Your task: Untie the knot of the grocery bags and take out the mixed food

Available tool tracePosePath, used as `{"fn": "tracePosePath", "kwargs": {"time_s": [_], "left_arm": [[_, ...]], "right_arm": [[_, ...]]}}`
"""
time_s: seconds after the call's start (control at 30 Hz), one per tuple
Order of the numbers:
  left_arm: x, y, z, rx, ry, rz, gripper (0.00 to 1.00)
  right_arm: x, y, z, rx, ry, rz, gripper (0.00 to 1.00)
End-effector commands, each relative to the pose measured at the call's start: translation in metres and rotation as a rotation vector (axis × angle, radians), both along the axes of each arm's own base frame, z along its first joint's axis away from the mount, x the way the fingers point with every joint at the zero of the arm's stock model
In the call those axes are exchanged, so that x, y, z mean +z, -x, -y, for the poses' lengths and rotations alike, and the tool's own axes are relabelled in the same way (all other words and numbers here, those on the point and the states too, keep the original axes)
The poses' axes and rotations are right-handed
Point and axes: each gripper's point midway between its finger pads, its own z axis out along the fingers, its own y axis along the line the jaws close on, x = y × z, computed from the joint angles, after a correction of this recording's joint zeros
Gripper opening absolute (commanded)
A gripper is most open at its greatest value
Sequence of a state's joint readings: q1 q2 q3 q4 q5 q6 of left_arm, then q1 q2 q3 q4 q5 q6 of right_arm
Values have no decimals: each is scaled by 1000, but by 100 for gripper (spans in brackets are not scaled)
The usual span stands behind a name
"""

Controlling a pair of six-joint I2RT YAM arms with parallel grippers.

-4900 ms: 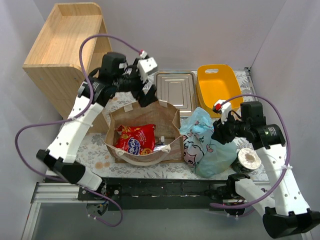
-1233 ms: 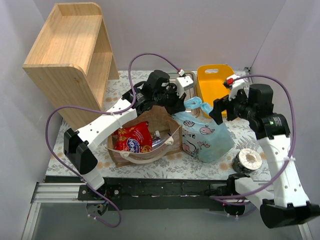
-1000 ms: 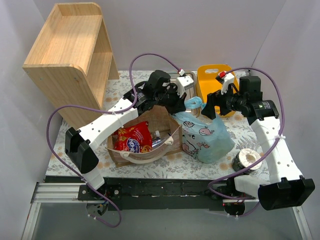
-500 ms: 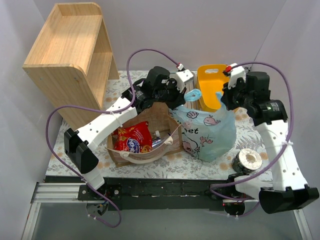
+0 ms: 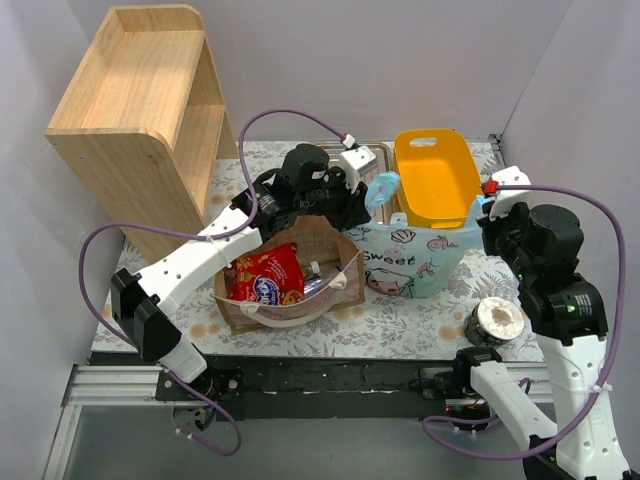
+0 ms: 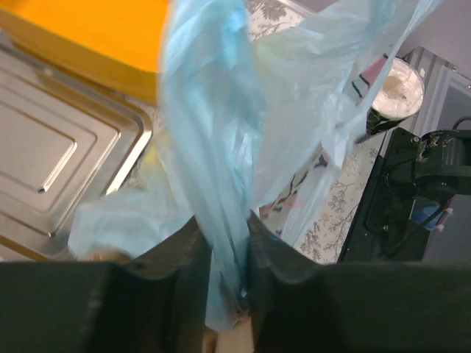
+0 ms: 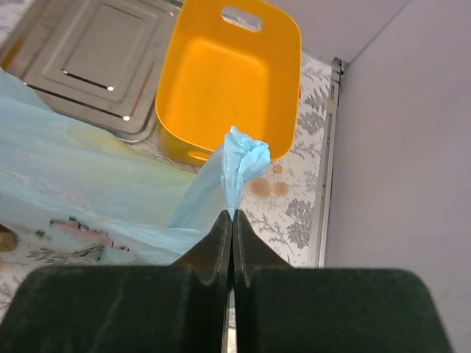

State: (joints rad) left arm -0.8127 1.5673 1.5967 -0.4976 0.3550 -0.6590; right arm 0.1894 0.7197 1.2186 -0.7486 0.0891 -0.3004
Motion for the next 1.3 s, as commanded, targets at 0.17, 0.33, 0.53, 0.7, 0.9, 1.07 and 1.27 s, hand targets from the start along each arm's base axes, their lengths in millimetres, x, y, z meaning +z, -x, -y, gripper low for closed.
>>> {"fn": "tracePosePath", "kwargs": {"time_s": [0.17, 0.33, 0.53, 0.7, 0.9, 1.07, 1.27], "left_arm": [[74, -19, 1, 10, 78, 123, 71], [89, -28, 50, -173, 145, 167, 77], [54, -22, 106, -376, 139, 113, 82], [-1, 8, 122, -483, 27, 60, 83], [-62, 14, 102, -393, -154, 59, 81], [-111, -6, 86, -267, -306, 34, 67], [-97, -15, 84, -190, -289, 41, 0]], "right_arm": [[6, -12, 21, -108, 44, 79, 1], [19, -8, 26, -120, 71, 119, 1], [40, -8, 35, -157, 96, 189, 1], [47, -17, 34, -162, 92, 219, 1], [59, -22, 37, -184, 82, 264, 1], [58, -20, 39, -194, 95, 271, 1], [58, -23, 42, -197, 130, 276, 1]]}}
